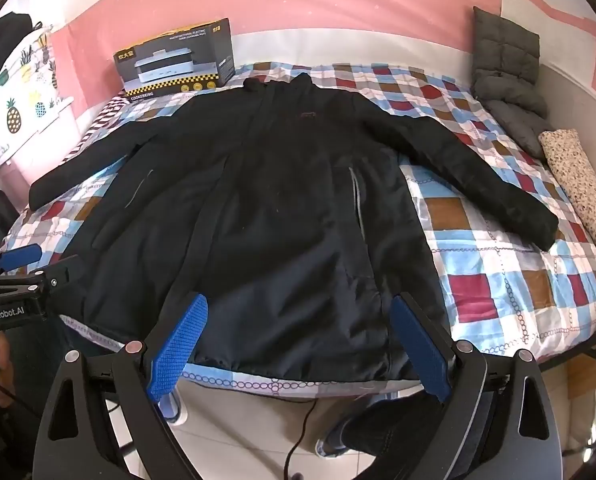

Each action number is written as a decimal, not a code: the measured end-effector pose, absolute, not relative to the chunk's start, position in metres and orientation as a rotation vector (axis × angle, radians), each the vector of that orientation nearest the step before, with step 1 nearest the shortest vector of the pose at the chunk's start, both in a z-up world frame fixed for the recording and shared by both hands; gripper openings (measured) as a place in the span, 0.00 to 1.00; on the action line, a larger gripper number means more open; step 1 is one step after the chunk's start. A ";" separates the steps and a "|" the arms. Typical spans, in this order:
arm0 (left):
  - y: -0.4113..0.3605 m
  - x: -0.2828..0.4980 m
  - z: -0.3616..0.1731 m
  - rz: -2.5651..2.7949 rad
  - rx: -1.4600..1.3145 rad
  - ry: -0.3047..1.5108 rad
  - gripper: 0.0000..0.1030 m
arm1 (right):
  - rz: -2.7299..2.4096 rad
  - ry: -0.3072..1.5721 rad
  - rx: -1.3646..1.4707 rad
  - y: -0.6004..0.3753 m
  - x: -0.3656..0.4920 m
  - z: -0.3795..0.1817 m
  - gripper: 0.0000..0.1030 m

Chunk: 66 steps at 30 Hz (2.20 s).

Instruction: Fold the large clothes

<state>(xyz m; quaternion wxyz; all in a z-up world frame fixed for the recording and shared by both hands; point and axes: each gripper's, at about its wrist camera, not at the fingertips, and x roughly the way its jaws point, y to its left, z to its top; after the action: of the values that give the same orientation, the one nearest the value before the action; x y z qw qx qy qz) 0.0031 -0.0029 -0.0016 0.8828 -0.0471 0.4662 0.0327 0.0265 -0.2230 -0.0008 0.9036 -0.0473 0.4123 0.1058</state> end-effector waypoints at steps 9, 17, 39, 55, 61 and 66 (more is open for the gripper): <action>-0.002 0.003 -0.005 0.060 -0.093 0.979 0.96 | 0.217 0.858 -0.100 -0.222 0.027 -0.002 0.90; -0.002 0.002 -0.006 0.055 -0.089 0.981 0.96 | 0.217 0.863 -0.099 -0.222 0.028 -0.002 0.90; 0.000 -0.002 -0.005 0.051 -0.097 0.979 0.96 | 0.217 0.864 -0.102 -0.221 0.027 -0.002 0.90; -0.004 0.001 -0.004 0.053 -0.090 0.982 0.96 | 0.216 0.862 -0.105 -0.220 0.027 -0.002 0.90; -0.004 0.000 -0.004 0.054 -0.088 0.982 0.96 | 0.215 0.863 -0.105 -0.219 0.027 -0.002 0.90; -0.003 0.000 -0.005 0.054 -0.087 0.982 0.96 | 0.215 0.862 -0.107 -0.219 0.027 -0.002 0.90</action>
<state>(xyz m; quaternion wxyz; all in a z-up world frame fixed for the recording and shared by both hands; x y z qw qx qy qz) 0.0003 -0.0032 -0.0046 0.8807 -0.0419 0.4711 0.0260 0.0274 -0.2191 -0.0025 0.9015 -0.0515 0.4168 0.1042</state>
